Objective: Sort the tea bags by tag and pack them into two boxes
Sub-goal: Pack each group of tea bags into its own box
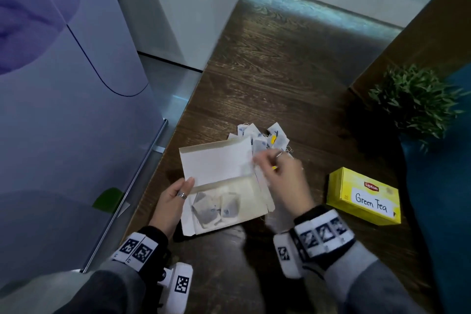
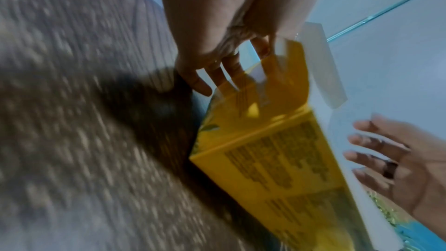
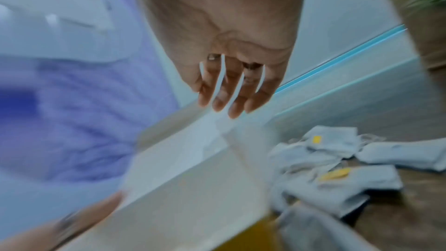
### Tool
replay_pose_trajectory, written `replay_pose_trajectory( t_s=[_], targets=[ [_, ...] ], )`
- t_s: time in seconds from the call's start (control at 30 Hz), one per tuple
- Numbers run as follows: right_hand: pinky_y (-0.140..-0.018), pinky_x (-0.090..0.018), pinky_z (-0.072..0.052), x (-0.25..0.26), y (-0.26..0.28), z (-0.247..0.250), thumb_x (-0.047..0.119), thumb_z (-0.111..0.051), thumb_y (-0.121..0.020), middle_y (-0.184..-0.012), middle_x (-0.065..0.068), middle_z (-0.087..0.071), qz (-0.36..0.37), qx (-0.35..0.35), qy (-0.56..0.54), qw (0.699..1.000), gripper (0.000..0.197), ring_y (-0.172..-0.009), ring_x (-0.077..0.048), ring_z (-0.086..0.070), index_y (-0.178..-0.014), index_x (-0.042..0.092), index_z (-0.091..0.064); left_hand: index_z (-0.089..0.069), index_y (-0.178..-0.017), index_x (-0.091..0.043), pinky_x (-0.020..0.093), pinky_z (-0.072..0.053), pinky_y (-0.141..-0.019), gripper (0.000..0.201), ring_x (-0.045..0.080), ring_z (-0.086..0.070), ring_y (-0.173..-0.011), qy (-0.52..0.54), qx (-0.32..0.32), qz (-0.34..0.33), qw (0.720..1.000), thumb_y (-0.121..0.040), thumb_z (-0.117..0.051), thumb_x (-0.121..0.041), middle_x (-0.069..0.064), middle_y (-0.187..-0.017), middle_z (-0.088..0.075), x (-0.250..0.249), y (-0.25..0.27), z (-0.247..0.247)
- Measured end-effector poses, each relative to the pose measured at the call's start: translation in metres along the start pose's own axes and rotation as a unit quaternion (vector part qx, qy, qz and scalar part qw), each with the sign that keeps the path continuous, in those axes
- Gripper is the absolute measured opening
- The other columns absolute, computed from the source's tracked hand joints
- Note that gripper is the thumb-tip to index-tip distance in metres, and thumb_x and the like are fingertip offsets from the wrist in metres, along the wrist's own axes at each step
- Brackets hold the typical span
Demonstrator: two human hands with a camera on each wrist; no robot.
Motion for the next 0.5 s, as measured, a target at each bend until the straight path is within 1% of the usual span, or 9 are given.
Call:
replay_pose_trajectory(
  t_s=[0.03, 0.1, 0.2, 0.27, 0.3, 0.33, 0.37, 0.43, 0.5],
  targets=[
    [-0.072, -0.023, -0.046, -0.013, -0.014, 0.019, 0.025, -0.058, -0.090, -0.084, 0.001, -0.068, -0.020, -0.041, -0.010, 0.999, 0.013, -0.079, -0.012, -0.062, -0.080, 0.023, -0.066, -0.069, -0.086, -0.016, 0.042, -0.049, -0.084, 0.021, 0.025, -0.064, -0.087, 0.001, -0.011, -0.006, 1.000, -0.093, -0.051, -0.023, 0.007, -0.093, -0.072, -0.003, 0.001, 0.006],
    [-0.077, -0.024, -0.046, -0.050, -0.047, 0.043, 0.024, -0.060, -0.088, -0.092, -0.002, -0.067, -0.080, -0.074, 0.013, 0.994, 0.003, -0.089, -0.017, -0.063, -0.090, 0.023, -0.062, -0.069, -0.086, -0.015, 0.044, -0.048, -0.086, 0.020, 0.026, -0.063, -0.089, 0.005, -0.045, -0.017, 0.999, -0.093, -0.051, -0.024, 0.009, -0.094, -0.071, -0.008, 0.000, 0.020],
    [-0.096, -0.031, -0.043, -0.115, -0.091, 0.038, 0.022, -0.071, -0.081, -0.125, -0.011, -0.057, -0.191, -0.005, 0.017, 0.981, 0.054, -0.113, -0.020, -0.055, -0.127, 0.008, -0.046, -0.068, -0.090, -0.015, 0.048, -0.046, -0.092, 0.019, 0.029, -0.063, -0.092, 0.026, -0.083, -0.007, 0.996, -0.092, -0.053, -0.026, 0.010, -0.095, -0.071, -0.008, -0.005, 0.037],
    [-0.107, -0.035, -0.037, -0.136, -0.110, 0.024, 0.020, -0.078, -0.074, -0.141, -0.010, -0.045, -0.211, 0.046, 0.005, 0.976, 0.084, -0.127, -0.021, -0.046, -0.141, 0.006, -0.029, -0.069, -0.093, -0.014, 0.049, -0.047, -0.094, 0.019, 0.029, -0.064, -0.091, 0.029, -0.082, 0.006, 0.996, -0.092, -0.054, -0.027, 0.008, -0.094, -0.073, -0.006, -0.007, 0.041],
    [-0.111, -0.037, -0.034, -0.142, -0.117, 0.017, 0.019, -0.080, -0.071, -0.145, -0.008, -0.040, -0.213, 0.062, 0.001, 0.975, 0.092, -0.132, -0.022, -0.041, -0.144, 0.007, -0.024, -0.069, -0.094, -0.014, 0.048, -0.047, -0.094, 0.021, 0.028, -0.065, -0.091, 0.023, -0.073, 0.011, 0.997, -0.091, -0.054, -0.028, 0.009, -0.095, -0.074, -0.005, -0.008, 0.040],
    [-0.112, -0.038, -0.033, -0.146, -0.122, 0.010, 0.017, -0.082, -0.069, -0.146, -0.005, -0.039, -0.213, 0.072, 0.007, 0.974, 0.096, -0.133, -0.021, -0.038, -0.145, 0.009, -0.024, -0.069, -0.095, -0.013, 0.046, -0.048, -0.093, 0.022, 0.028, -0.066, -0.091, 0.017, -0.066, 0.017, 0.998, -0.091, -0.054, -0.029, 0.009, -0.096, -0.074, -0.004, -0.008, 0.039],
    [-0.110, -0.038, -0.035, -0.147, -0.125, 0.006, 0.016, -0.083, -0.066, -0.142, -0.004, -0.042, -0.215, 0.077, 0.020, 0.973, 0.093, -0.131, -0.021, -0.041, -0.142, 0.012, -0.029, -0.069, -0.095, -0.014, 0.045, -0.049, -0.092, 0.023, 0.026, -0.068, -0.090, 0.013, -0.062, 0.019, 0.998, -0.091, -0.054, -0.029, 0.008, -0.096, -0.074, -0.003, -0.008, 0.038],
    [-0.099, -0.040, -0.046, -0.149, -0.128, -0.001, 0.020, -0.086, -0.061, -0.126, -0.006, -0.058, -0.218, 0.080, 0.074, 0.970, 0.070, -0.117, -0.023, -0.054, -0.120, 0.014, -0.049, -0.070, -0.095, -0.015, 0.041, -0.051, -0.089, 0.023, 0.020, -0.070, -0.085, 0.010, -0.058, 0.016, 0.998, -0.092, -0.052, -0.029, 0.004, -0.093, -0.075, -0.004, -0.008, 0.036],
    [-0.087, -0.036, -0.049, -0.145, -0.125, -0.001, 0.024, -0.084, -0.064, -0.107, -0.009, -0.065, -0.210, 0.070, 0.140, 0.965, 0.051, -0.103, -0.026, -0.060, -0.103, 0.009, -0.055, -0.069, -0.094, -0.016, 0.038, -0.052, -0.085, 0.022, 0.017, -0.070, -0.081, 0.016, -0.060, 0.012, 0.998, -0.093, -0.051, -0.029, 0.002, -0.090, -0.076, -0.003, -0.009, 0.034]
  ],
)
Point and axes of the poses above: each hand's wrist, its own y-axis away from the middle knuckle, its own z-axis out of the back of the hand, x = y × z, the point moved 8 cm from there along -y, towards the middle knuckle
